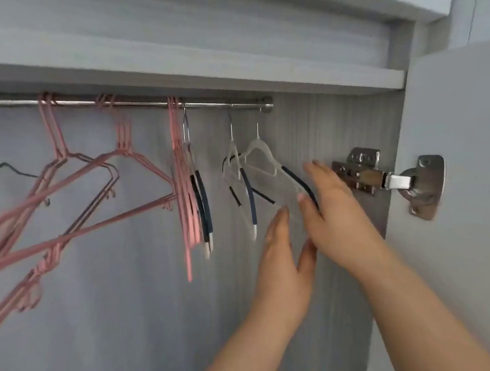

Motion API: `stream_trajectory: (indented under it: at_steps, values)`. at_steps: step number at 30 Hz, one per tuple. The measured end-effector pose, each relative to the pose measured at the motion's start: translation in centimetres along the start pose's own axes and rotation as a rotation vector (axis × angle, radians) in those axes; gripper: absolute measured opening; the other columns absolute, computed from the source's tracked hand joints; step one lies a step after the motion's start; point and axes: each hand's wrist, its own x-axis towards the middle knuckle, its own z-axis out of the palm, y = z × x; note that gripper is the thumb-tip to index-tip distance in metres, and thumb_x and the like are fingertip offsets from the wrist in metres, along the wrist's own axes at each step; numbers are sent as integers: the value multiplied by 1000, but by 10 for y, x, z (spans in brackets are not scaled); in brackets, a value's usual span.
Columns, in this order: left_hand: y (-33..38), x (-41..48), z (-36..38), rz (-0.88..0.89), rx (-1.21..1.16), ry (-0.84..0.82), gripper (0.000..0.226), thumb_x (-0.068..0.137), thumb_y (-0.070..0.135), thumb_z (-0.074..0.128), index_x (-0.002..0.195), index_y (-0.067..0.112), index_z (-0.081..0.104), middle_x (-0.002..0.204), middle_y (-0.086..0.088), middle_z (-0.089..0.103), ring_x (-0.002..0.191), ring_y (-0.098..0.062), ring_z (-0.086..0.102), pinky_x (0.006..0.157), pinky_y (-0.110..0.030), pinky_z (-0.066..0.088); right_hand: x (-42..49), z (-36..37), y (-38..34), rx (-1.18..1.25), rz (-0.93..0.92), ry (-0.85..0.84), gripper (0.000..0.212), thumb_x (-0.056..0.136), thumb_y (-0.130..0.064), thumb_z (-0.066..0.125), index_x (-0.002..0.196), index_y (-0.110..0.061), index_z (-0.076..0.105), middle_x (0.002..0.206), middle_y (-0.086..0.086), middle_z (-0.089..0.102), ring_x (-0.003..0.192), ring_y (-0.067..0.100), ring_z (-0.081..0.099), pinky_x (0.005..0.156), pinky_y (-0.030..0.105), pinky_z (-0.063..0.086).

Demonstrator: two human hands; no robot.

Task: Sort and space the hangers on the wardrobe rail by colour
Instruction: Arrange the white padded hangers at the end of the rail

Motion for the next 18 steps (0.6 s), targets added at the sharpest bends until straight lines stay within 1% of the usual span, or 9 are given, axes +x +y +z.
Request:
stream_trajectory:
  at_steps: [2,4,5,8,9,11,13,14,18]
  values:
    - [-4,18,10,48,43,21,58,86,20,50,139,23,27,143,3,38,129,-8,36,108,-37,33,26,9,7,-66,56,-55,50,94,-13,41,141,-7,28,146,15,34,133,29,35,104,28,29]
    - [-8,29,15,32,103,59,51,87,13,52,133,27,37,131,4,52,118,-6,48,103,-32,39,44,18,10,-48,168,-145,44,95,-15,39,136,-6,31,130,17,49,117,32,50,88,31,41]
    - [-13,34,17,31,124,87,44,86,11,53,127,26,45,122,3,59,110,-6,54,98,-30,44,50,25,14,4,202,-196,39,95,-17,37,133,-7,34,121,17,55,108,32,55,83,32,44]
    - [-19,37,17,53,170,163,21,84,8,54,102,18,62,94,0,71,86,-7,64,80,-29,52,60,39,22,275,276,-238,29,96,-17,35,121,-8,46,102,12,61,91,27,62,83,36,51]
    - [-22,37,17,71,168,174,19,84,8,55,98,18,63,89,2,72,83,-5,64,78,-27,52,62,43,24,380,303,-215,27,96,-14,33,118,-9,49,100,10,61,85,24,63,79,35,52]
    - [-25,35,15,118,130,153,22,83,12,53,96,25,64,84,13,71,81,1,64,77,-19,51,61,45,25,583,400,-165,25,96,-10,32,109,-16,52,89,2,57,64,15,58,61,25,51]
    - [-26,32,13,168,101,136,23,82,18,51,97,32,61,81,22,68,82,5,63,75,-13,50,58,46,26,660,448,-159,26,97,-12,32,107,-21,54,75,-3,51,52,10,47,45,16,42]
    - [-27,31,12,179,94,125,21,82,23,50,98,34,59,82,21,68,82,5,63,75,-14,50,57,48,28,653,434,-158,27,97,-13,32,108,-20,55,72,-5,49,52,9,44,45,16,40]
    - [-34,30,11,224,107,86,26,80,33,43,101,33,57,91,8,69,88,1,62,79,-24,51,59,54,33,637,375,-70,30,97,-11,32,110,-18,58,79,-8,53,61,7,44,63,25,37]
